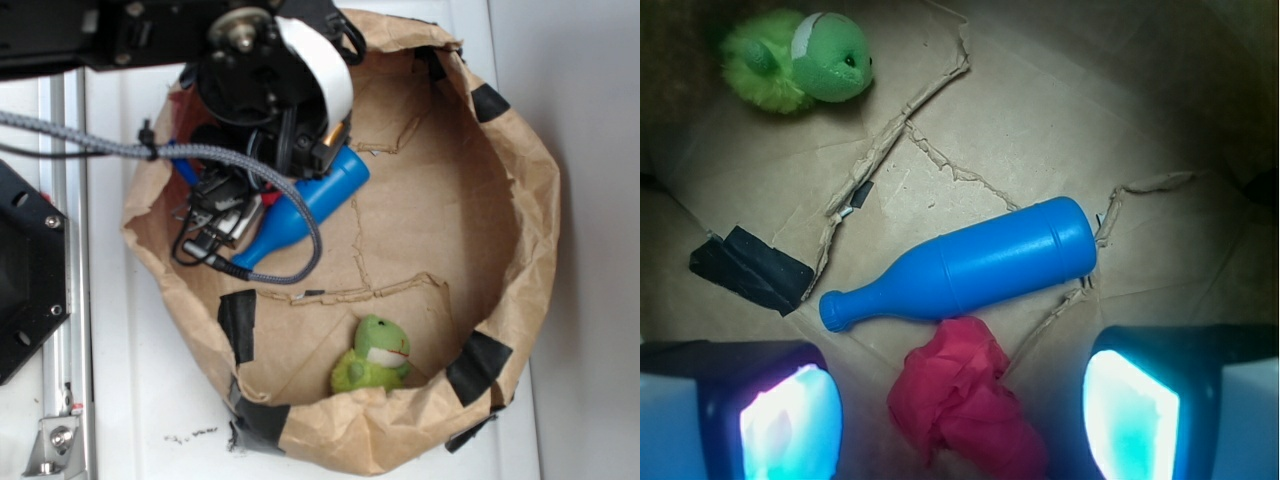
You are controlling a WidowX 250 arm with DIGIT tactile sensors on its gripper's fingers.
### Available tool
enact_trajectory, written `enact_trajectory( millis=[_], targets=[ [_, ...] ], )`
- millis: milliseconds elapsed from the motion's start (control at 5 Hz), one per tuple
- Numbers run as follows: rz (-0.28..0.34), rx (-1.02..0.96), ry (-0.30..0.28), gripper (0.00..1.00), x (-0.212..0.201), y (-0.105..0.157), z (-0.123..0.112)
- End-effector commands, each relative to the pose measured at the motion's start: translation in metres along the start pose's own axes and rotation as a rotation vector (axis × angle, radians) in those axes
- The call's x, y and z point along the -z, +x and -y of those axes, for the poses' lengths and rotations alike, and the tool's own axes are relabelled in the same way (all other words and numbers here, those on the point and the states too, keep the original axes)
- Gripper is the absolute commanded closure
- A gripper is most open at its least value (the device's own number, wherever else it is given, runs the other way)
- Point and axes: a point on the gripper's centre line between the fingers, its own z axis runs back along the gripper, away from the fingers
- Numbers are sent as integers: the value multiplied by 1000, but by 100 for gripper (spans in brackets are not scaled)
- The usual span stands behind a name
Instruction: Grab the red paper.
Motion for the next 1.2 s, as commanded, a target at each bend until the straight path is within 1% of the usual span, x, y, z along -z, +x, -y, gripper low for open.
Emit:
enact_trajectory(
  millis=[0, 200, 400, 600, 800, 1000],
  targets=[
    [22, -11, 29, 0, -8, 2, -2],
    [22, -11, 29, 0, -8, 2, -2],
    [32, 9, 59, 0, 29, 3, -3],
    [11, 48, 64, 0, 53, 4, 2],
    [-24, 63, 45, 0, 71, -1, 0],
    [-55, 61, 33, 0, 91, -5, -8]
  ],
)
